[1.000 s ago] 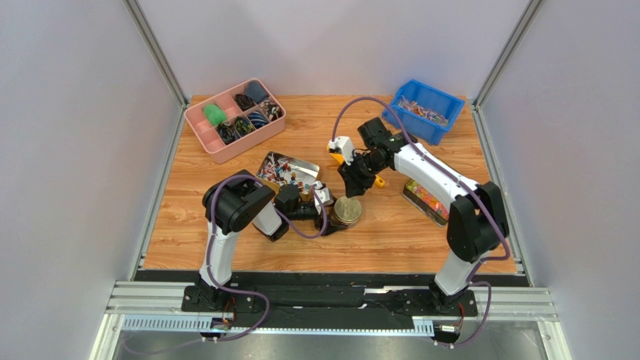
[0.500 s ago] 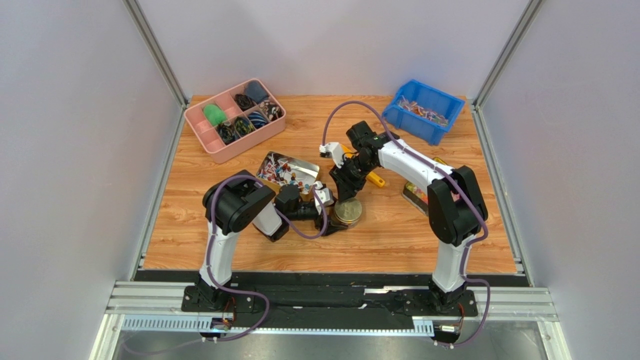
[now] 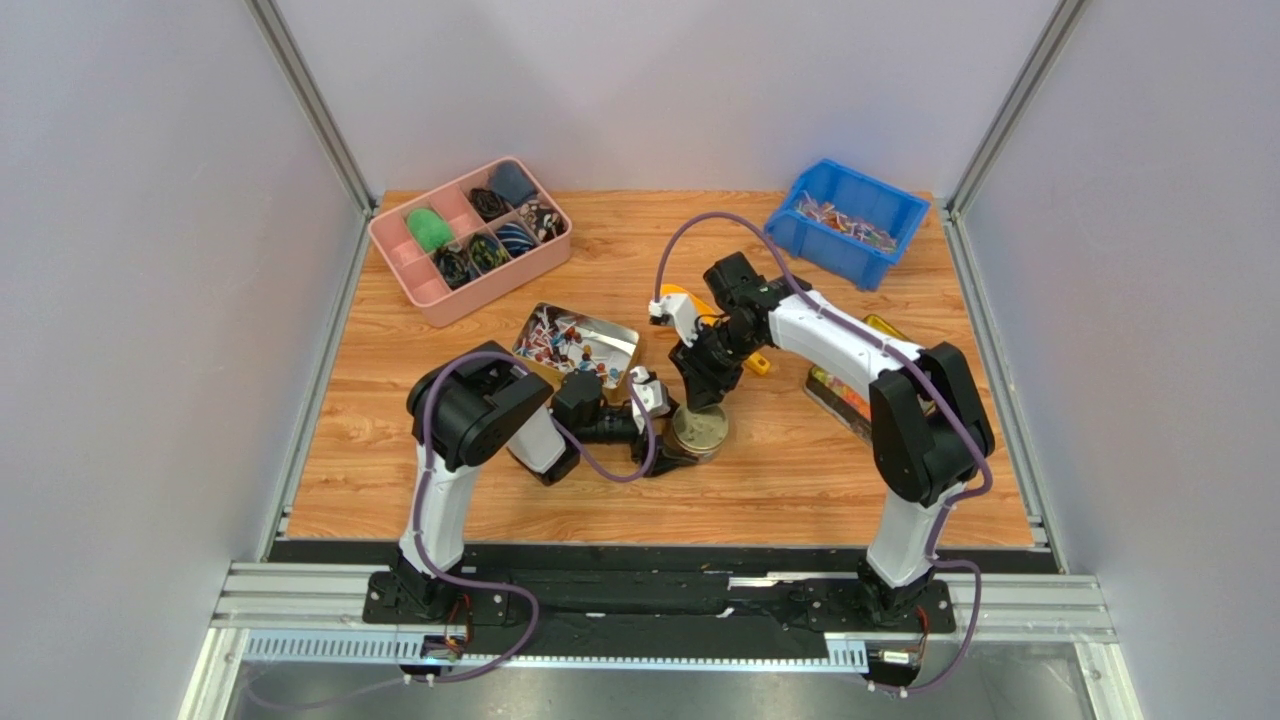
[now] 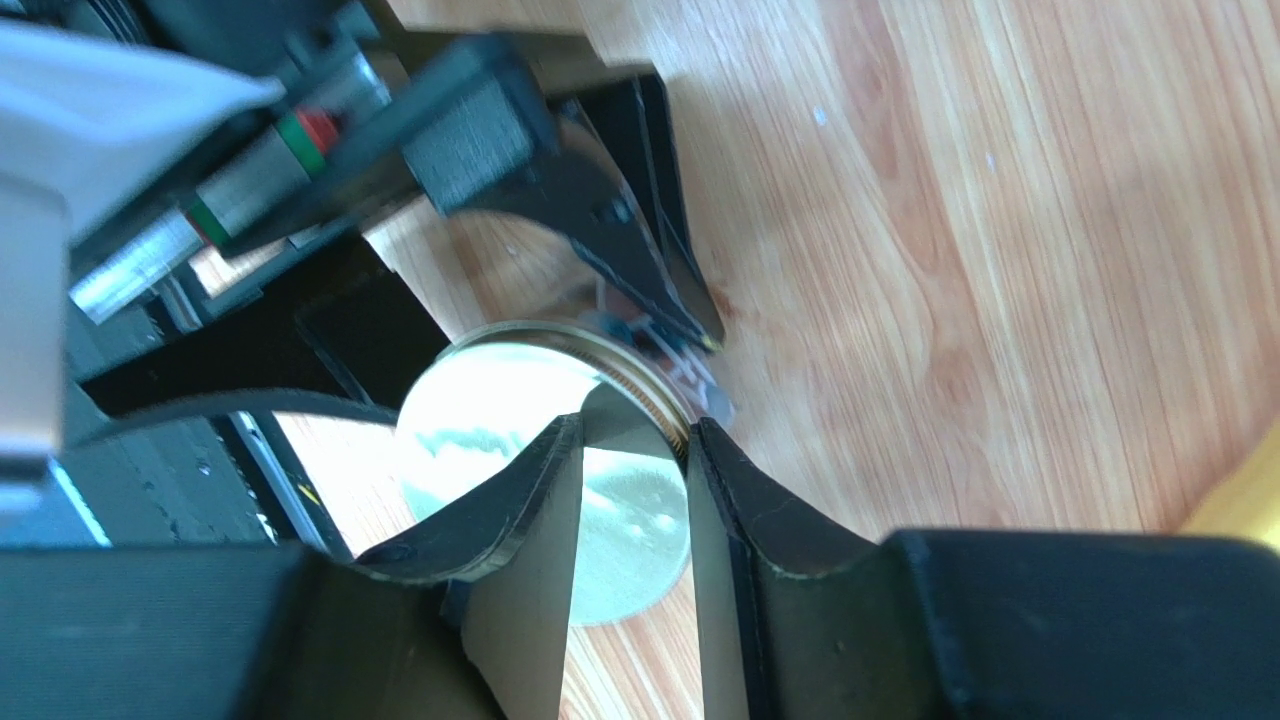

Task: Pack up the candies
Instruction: Screw the bottle lid onto the packing bottle.

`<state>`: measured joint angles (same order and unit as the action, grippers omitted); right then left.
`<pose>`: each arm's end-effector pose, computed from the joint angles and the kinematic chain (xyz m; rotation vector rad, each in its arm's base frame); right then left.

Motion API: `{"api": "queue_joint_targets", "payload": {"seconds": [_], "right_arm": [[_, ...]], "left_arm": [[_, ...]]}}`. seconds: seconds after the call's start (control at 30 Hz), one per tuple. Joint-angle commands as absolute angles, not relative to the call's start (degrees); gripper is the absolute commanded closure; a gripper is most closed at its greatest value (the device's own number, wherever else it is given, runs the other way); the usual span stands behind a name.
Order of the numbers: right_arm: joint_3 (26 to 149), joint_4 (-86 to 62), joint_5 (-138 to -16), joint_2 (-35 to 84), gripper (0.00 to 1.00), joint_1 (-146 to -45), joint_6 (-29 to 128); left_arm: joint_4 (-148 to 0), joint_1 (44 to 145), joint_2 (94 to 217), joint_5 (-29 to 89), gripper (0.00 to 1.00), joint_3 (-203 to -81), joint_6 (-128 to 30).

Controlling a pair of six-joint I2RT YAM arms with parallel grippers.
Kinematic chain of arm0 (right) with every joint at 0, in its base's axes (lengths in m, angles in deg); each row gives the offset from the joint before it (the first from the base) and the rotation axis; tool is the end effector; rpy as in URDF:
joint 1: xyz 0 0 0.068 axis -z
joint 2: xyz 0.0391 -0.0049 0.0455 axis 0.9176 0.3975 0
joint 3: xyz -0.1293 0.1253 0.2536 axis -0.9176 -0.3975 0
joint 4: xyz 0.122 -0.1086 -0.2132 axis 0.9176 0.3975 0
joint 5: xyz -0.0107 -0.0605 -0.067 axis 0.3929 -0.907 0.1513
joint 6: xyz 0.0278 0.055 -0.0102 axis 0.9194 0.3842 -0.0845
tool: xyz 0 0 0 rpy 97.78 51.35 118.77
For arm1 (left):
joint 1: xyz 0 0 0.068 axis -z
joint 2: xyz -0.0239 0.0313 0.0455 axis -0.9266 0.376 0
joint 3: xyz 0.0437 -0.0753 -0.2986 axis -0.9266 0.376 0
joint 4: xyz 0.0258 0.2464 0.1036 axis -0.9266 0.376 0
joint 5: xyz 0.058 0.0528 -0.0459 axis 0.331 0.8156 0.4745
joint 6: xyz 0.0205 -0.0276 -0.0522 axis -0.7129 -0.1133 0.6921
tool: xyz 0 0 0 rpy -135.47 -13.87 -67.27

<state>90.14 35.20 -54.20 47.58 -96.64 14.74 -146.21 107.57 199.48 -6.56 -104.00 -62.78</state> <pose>0.3168 0.2115 0.2402 -1.4429 2.3703 0.7727 0.2528 -0.2531 0.1099 1.1831 1.4239 -1.1467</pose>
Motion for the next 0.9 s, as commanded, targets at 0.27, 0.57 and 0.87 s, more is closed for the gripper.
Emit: {"api": "queue_joint_targets", "payload": {"seconds": [0.27,0.57,0.87], "right_arm": [[81.5,37.9,-57.0,38.2,0.67,-95.4,14.5],[80.4,37.8,-59.3,33.3,0.67,-95.4,14.8],[91.5,37.6,-56.4,40.3,0.58,-95.4,15.1]], "left_arm": [[-153.0,106.8,198.6,-4.8,0.42,-105.0,-63.7],[-153.0,106.8,198.7,-5.1,0.42,-105.1,-63.5],[-153.0,106.8,198.7,-5.0,0.42,-105.1,-63.6]]}}
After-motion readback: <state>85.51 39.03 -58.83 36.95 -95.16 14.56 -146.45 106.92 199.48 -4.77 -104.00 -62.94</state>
